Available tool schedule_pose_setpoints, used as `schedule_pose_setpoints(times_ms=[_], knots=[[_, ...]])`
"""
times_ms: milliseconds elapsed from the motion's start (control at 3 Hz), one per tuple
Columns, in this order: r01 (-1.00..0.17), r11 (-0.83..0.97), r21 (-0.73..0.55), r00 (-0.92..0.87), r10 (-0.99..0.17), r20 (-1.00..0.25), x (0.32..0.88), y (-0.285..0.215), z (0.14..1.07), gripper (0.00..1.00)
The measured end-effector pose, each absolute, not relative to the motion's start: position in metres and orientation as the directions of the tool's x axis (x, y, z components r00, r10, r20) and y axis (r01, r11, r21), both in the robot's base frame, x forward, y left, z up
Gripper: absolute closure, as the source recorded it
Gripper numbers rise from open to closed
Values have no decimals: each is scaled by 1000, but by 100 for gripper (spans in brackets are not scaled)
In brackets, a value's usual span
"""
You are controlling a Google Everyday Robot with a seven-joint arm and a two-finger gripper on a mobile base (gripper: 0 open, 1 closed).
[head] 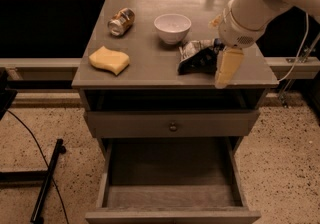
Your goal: Place blue chip bag into middle drawer
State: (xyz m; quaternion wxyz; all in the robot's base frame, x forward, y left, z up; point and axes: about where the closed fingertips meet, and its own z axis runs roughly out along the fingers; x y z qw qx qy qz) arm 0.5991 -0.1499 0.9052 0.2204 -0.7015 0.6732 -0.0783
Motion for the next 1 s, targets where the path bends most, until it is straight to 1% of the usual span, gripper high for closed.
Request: schedule_pose_setpoints(times_ms=[333, 667, 1000], knots=[[-905, 59, -421, 35, -977, -212, 633, -166, 895, 2], [-897, 74, -435, 23, -976, -215, 648, -170, 893, 24], [-897, 80, -435, 35, -968, -249, 644, -165, 893, 47]])
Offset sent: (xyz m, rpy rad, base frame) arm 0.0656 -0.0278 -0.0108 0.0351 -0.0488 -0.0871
